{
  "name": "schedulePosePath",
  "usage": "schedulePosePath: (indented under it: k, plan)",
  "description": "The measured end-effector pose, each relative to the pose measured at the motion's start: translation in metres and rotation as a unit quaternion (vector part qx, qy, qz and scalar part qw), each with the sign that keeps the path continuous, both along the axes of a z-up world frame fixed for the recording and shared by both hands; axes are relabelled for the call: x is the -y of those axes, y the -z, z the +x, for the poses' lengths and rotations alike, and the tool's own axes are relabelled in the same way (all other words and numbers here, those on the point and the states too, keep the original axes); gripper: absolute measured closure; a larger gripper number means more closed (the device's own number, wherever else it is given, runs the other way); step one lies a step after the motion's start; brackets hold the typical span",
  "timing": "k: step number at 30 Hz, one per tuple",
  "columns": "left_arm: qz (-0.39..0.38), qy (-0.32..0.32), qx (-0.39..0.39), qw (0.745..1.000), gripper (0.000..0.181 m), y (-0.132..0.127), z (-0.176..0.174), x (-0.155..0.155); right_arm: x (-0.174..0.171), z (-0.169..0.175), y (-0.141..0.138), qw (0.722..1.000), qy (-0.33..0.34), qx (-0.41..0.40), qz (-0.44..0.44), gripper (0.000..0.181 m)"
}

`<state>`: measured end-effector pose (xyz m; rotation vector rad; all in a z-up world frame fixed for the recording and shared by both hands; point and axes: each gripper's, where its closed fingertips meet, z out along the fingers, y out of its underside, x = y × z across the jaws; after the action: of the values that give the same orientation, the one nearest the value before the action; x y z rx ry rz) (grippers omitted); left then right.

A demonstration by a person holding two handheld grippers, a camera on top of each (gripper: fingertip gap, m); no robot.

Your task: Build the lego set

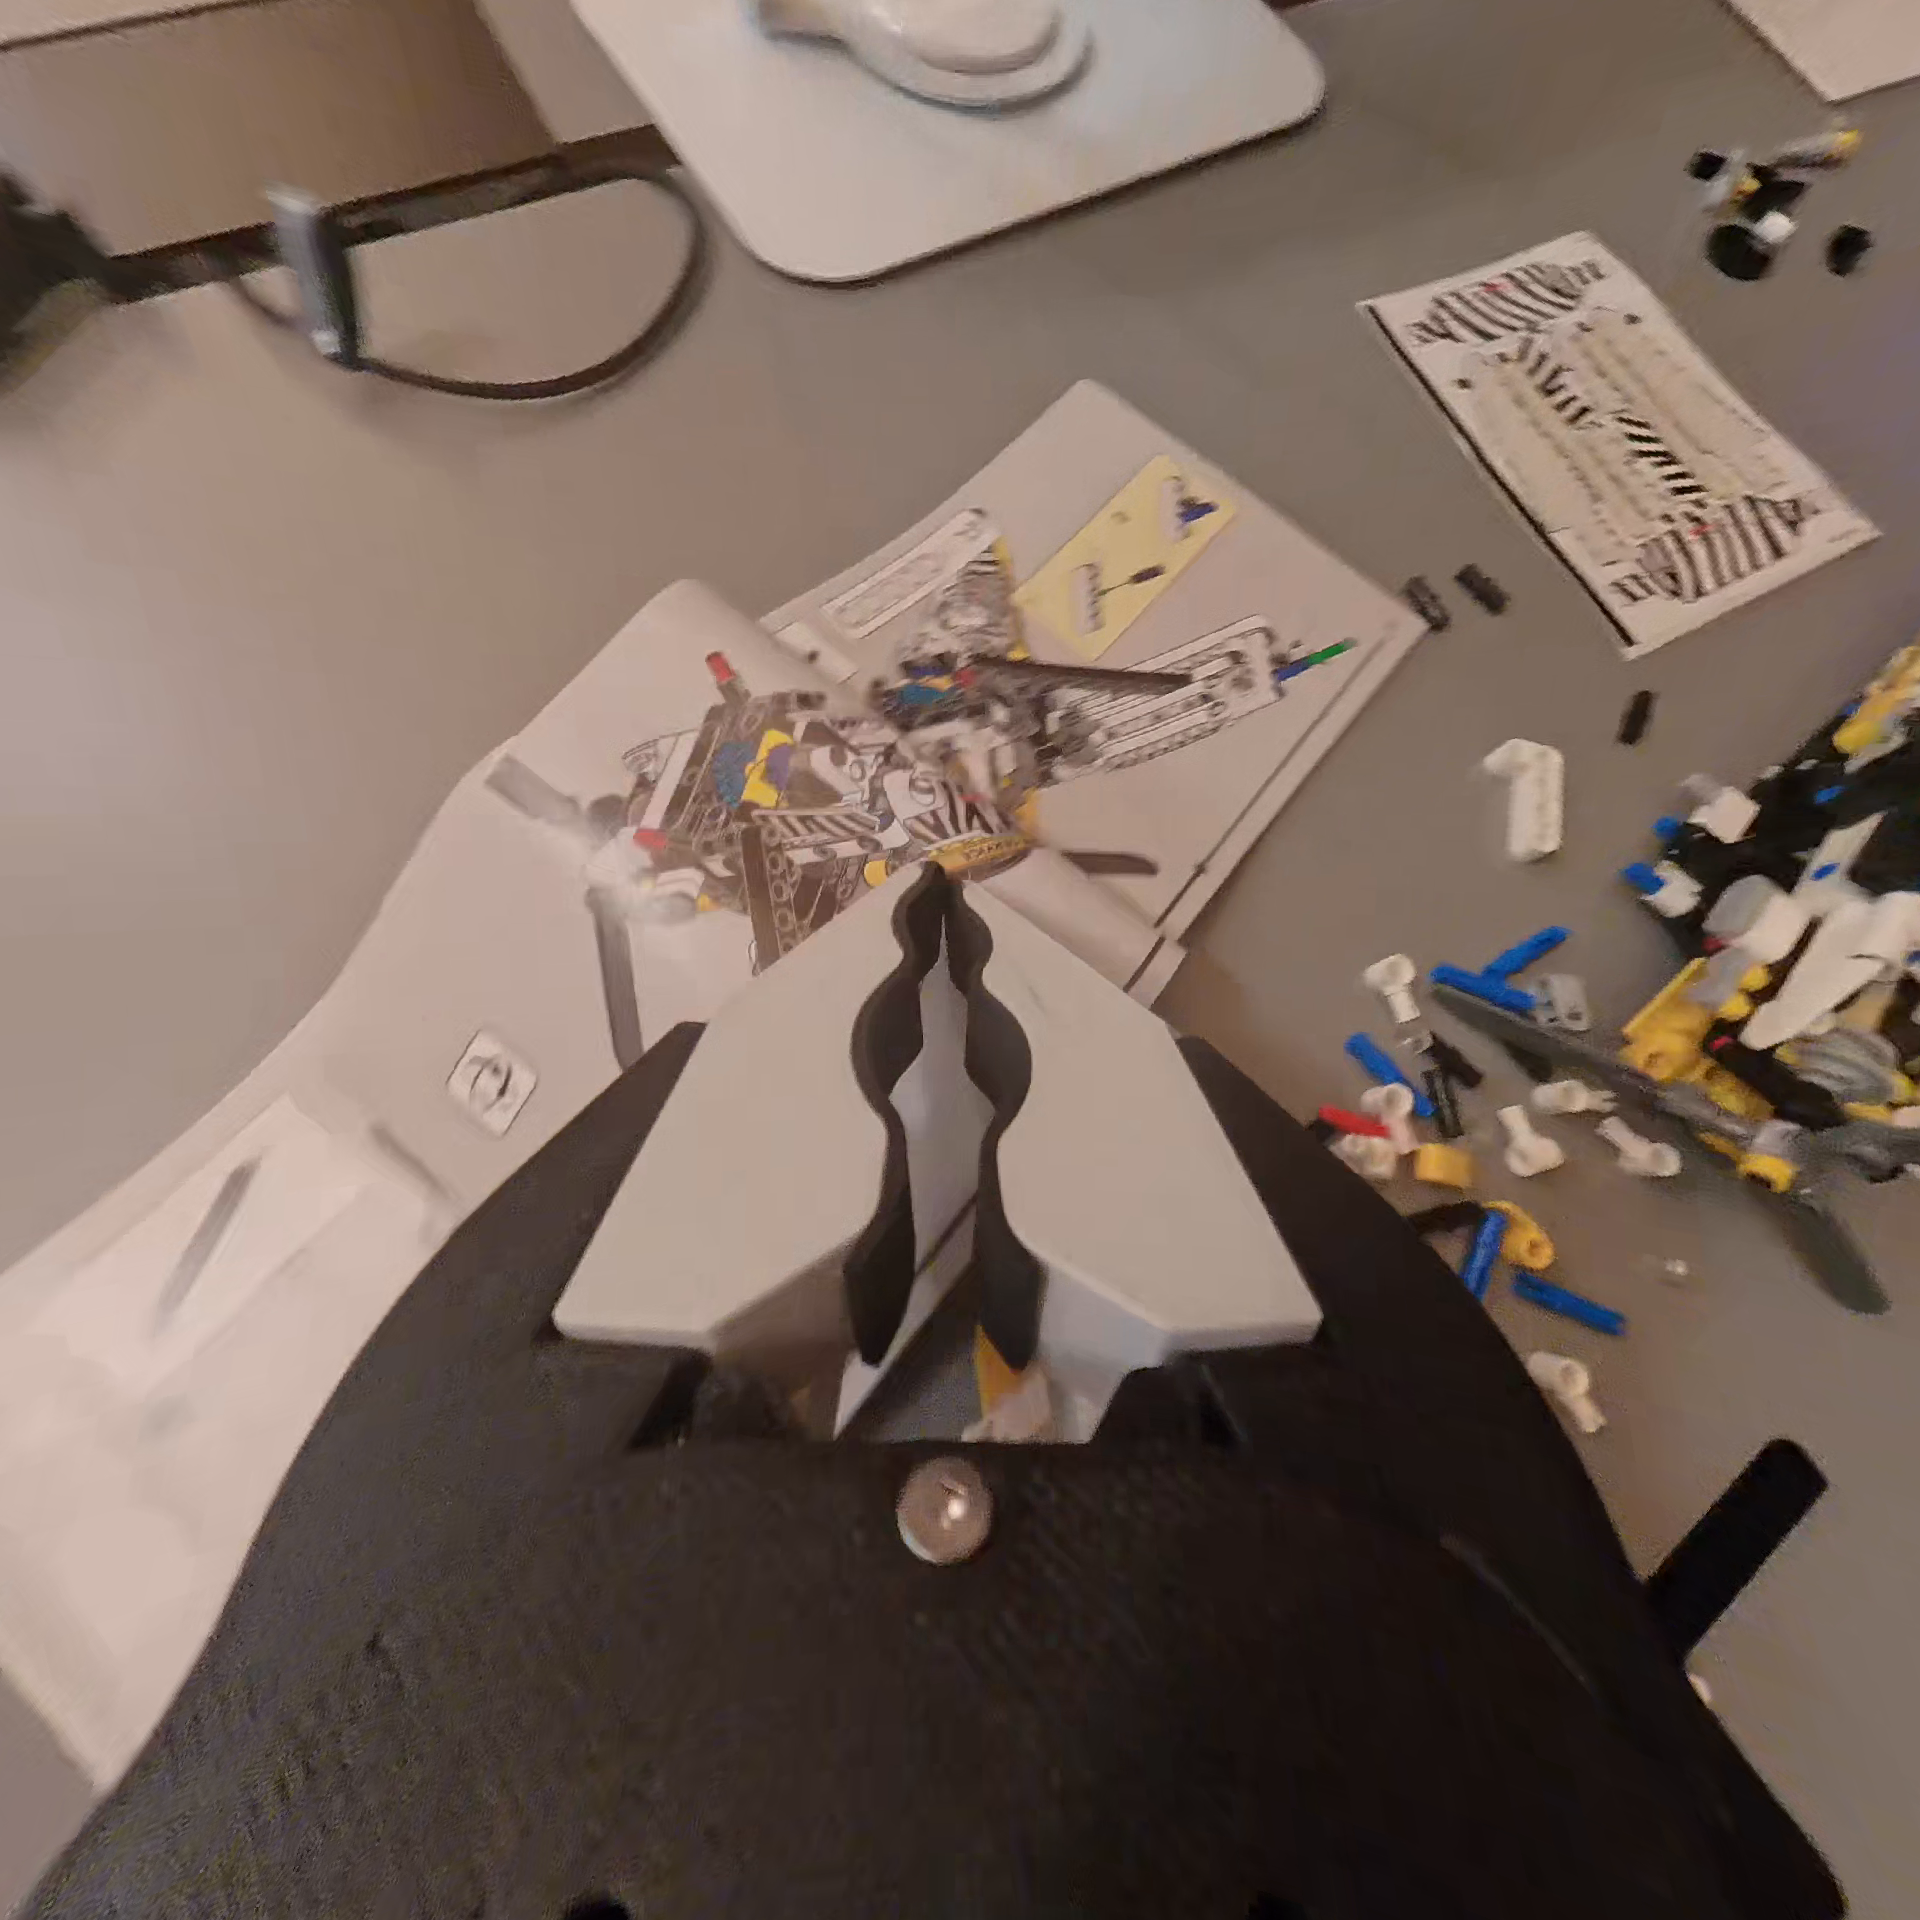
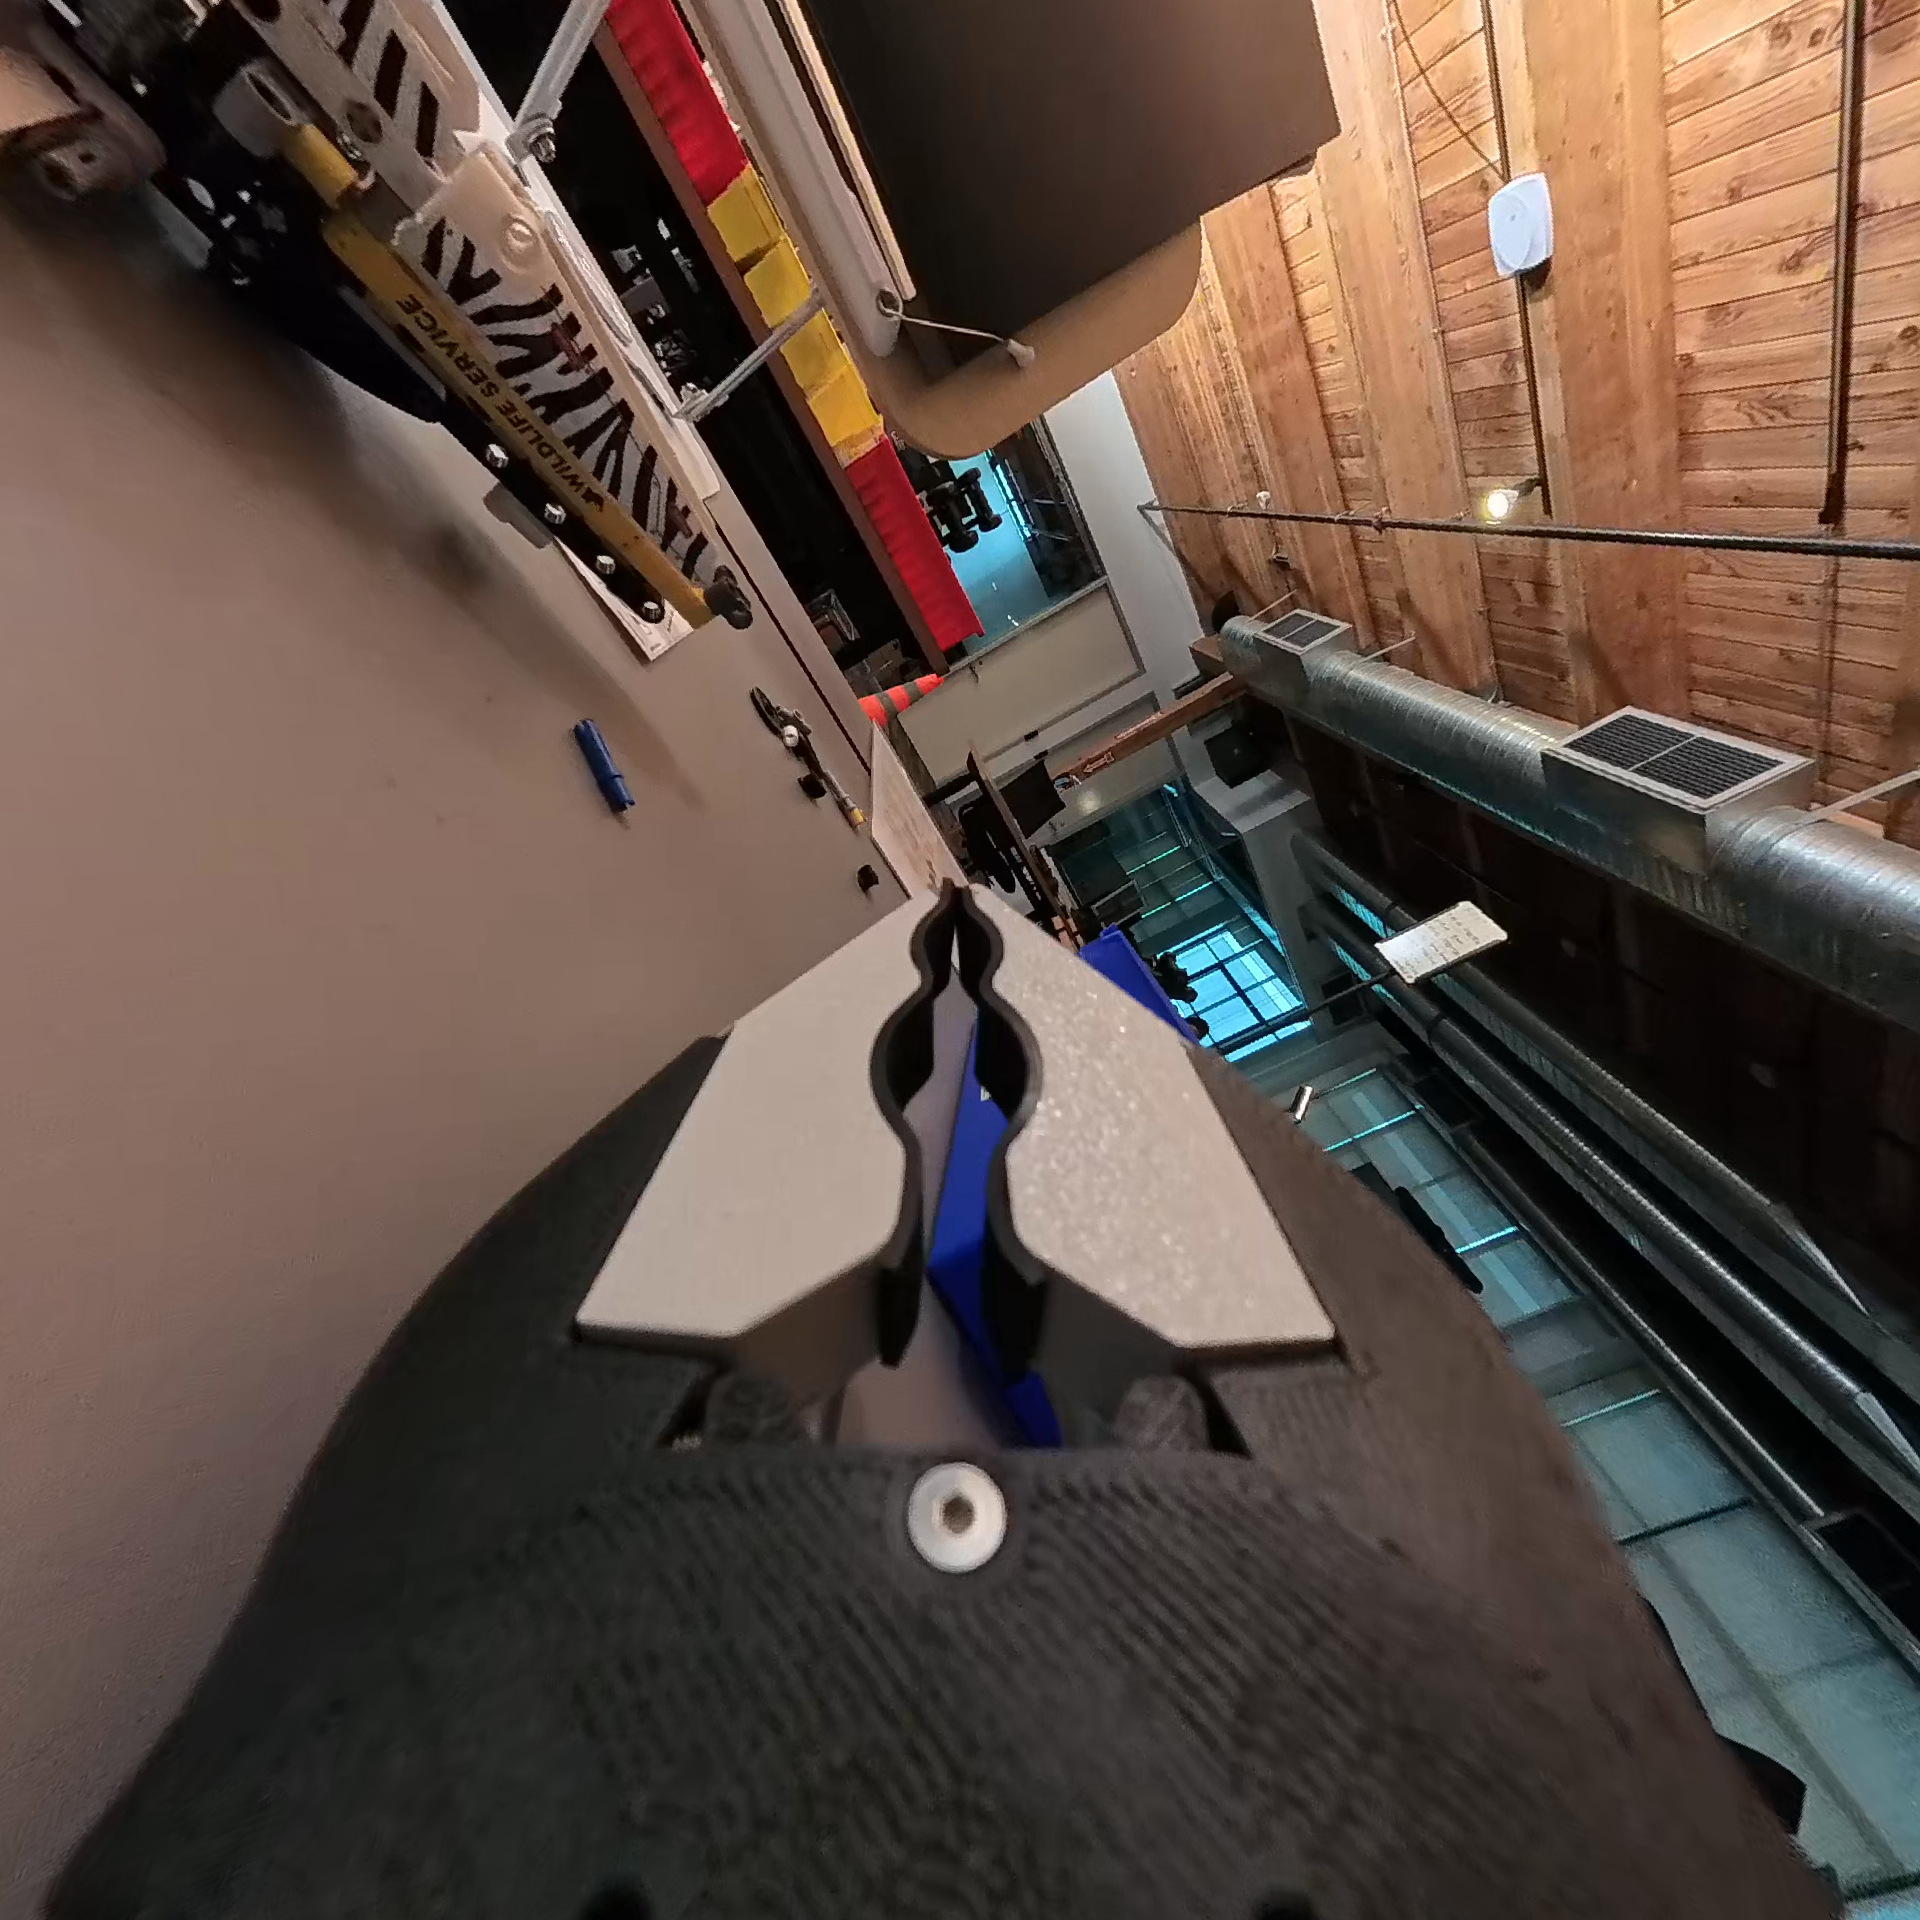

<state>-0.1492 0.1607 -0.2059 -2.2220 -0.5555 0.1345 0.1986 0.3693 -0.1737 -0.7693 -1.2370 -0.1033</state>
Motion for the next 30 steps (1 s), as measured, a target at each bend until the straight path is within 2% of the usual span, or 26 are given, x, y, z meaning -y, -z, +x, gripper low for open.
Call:
schedulePosePath:
  k: [2, 5, 9, 11, 14, 18, 21, 26, 30]
  plan:
    - [0.012, 0.033, 0.023, 0.999, 0.181, 0.000, 0.005, -0.018, 0.000, 0.000, 0.000, 1.000, -0.001, 0.000, 0.000, 0.181]
    - [0.069, 0.097, 0.047, 0.992, 0.181, -0.018, 0.016, -0.044, 0.001, 0.000, 0.001, 1.000, -0.001, 0.003, 0.001, 0.181]
    - [0.106, 0.128, 0.029, 0.986, 0.181, -0.040, 0.007, -0.055, 0.000, -0.001, 0.002, 1.000, 0.000, 0.006, 0.001, 0.181]
    - [0.097, 0.133, 0.028, 0.986, 0.181, -0.045, 0.004, -0.047, 0.000, -0.001, 0.002, 1.000, 0.001, 0.007, 0.001, 0.181]
    - [0.099, 0.120, -0.001, 0.988, 0.169, -0.053, -0.002, -0.020, 0.000, -0.001, 0.003, 1.000, 0.002, 0.009, 0.001, 0.181]
    - [0.080, 0.123, -0.043, 0.988, 0.130, -0.050, 0.000, 0.033, -0.001, -0.002, 0.004, 1.000, 0.003, 0.014, 0.000, 0.181]
    - [0.047, 0.133, -0.082, 0.987, 0.111, -0.037, 0.005, 0.065, -0.001, -0.002, 0.005, 1.000, 0.004, 0.018, 0.000, 0.181]
    - [-0.017, 0.130, -0.137, 0.982, 0.103, -0.007, 0.005, 0.088, -0.002, -0.003, 0.007, 1.000, 0.007, 0.024, -0.001, 0.181]
    - [-0.007, 0.113, -0.162, 0.980, 0.106, -0.008, -0.002, 0.088, -0.002, -0.004, 0.008, 1.000, 0.007, 0.028, -0.002, 0.181]
